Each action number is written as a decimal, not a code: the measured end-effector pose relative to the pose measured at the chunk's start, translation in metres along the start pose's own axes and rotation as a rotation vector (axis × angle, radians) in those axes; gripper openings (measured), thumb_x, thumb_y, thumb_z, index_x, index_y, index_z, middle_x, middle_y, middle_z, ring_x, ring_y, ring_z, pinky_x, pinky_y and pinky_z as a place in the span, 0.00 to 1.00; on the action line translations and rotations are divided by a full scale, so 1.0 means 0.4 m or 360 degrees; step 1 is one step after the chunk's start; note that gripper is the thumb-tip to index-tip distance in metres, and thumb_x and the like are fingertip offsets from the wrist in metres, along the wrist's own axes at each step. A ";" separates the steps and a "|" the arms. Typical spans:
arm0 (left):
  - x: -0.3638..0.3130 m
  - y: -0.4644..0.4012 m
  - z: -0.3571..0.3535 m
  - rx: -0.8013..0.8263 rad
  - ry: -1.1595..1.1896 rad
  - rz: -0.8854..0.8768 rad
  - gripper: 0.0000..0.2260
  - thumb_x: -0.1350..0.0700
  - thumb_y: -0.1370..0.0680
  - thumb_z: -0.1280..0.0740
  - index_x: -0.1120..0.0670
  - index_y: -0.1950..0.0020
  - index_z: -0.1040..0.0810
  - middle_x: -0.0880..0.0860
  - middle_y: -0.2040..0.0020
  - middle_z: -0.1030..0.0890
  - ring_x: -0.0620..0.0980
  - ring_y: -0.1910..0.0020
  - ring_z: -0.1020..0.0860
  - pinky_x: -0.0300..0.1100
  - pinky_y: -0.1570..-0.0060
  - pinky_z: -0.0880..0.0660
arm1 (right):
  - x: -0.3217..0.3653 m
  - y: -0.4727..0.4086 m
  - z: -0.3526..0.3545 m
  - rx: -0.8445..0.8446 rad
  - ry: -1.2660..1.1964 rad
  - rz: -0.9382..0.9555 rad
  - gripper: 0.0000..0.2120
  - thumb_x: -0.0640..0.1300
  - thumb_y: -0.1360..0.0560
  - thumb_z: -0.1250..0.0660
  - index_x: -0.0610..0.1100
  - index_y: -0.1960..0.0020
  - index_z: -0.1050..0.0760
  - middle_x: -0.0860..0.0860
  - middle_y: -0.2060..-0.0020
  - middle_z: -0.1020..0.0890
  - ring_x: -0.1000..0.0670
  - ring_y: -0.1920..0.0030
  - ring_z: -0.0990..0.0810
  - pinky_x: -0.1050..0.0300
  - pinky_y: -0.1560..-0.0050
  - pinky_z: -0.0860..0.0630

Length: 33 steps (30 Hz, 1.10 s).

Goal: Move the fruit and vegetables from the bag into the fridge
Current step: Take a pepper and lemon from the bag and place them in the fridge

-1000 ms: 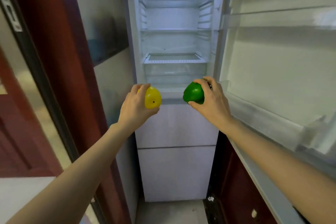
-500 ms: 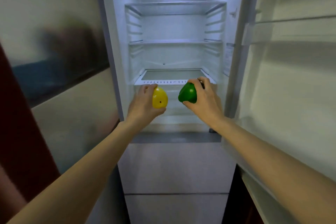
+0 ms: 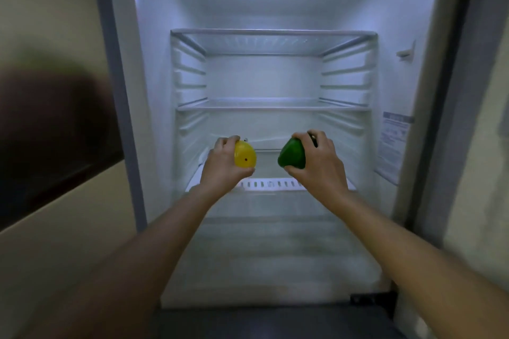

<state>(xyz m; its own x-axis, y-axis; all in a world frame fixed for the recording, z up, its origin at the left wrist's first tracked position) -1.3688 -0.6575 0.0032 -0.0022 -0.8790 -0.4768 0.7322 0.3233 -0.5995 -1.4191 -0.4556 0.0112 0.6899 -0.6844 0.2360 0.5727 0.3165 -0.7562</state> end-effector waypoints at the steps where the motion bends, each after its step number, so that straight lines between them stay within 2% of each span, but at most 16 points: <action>1: 0.012 -0.039 -0.015 0.0047 -0.0027 0.0012 0.35 0.50 0.35 0.24 0.51 0.31 0.35 0.56 0.36 0.32 0.59 0.42 0.27 0.47 0.46 0.30 | -0.005 -0.023 -0.017 -0.0010 0.0011 0.0002 0.30 0.49 0.33 0.26 0.50 0.34 0.33 0.47 0.35 0.33 0.45 0.38 0.33 0.55 0.56 0.28; 6: 0.078 -0.196 -0.091 0.0159 -0.0106 0.0026 0.34 0.51 0.35 0.24 0.54 0.32 0.33 0.58 0.37 0.31 0.63 0.42 0.27 0.51 0.44 0.28 | -0.033 -0.105 -0.096 -0.0003 0.0048 -0.0050 0.30 0.50 0.32 0.27 0.50 0.33 0.34 0.47 0.35 0.34 0.45 0.37 0.33 0.54 0.55 0.27; 12: 0.141 -0.299 -0.167 0.0243 -0.0042 0.0146 0.34 0.50 0.36 0.24 0.53 0.33 0.33 0.58 0.40 0.31 0.62 0.42 0.27 0.52 0.43 0.28 | -0.074 -0.149 -0.164 0.0184 0.0074 -0.0134 0.30 0.52 0.32 0.28 0.53 0.33 0.36 0.50 0.35 0.36 0.47 0.36 0.34 0.55 0.53 0.28; 18: 0.175 -0.319 -0.222 0.0311 -0.0032 0.0158 0.32 0.52 0.33 0.25 0.52 0.33 0.34 0.57 0.38 0.33 0.62 0.40 0.30 0.47 0.45 0.31 | -0.116 -0.156 -0.193 0.0168 0.0056 -0.0112 0.29 0.50 0.34 0.25 0.50 0.36 0.32 0.49 0.38 0.32 0.47 0.41 0.31 0.57 0.56 0.29; 33: 0.175 -0.318 -0.243 0.0316 -0.0101 0.0103 0.36 0.46 0.31 0.27 0.50 0.28 0.39 0.56 0.32 0.35 0.61 0.37 0.32 0.50 0.43 0.31 | -0.124 -0.147 -0.190 0.0216 0.0069 -0.0090 0.30 0.50 0.34 0.25 0.51 0.36 0.33 0.49 0.38 0.32 0.47 0.41 0.31 0.55 0.54 0.26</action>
<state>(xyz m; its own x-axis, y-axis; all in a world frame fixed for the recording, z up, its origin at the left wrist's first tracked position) -1.5282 -0.7259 -0.0165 0.0876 -0.8810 -0.4649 0.8493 0.3100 -0.4274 -1.5207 -0.4899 -0.0024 0.6367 -0.7305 0.2471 0.6667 0.3604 -0.6524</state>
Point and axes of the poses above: each hand's wrist, its own y-axis away from the middle knuckle, its own z-axis out of the back of the hand, x = y × z, the point moved 1 cm from there along -y, towards the middle knuckle
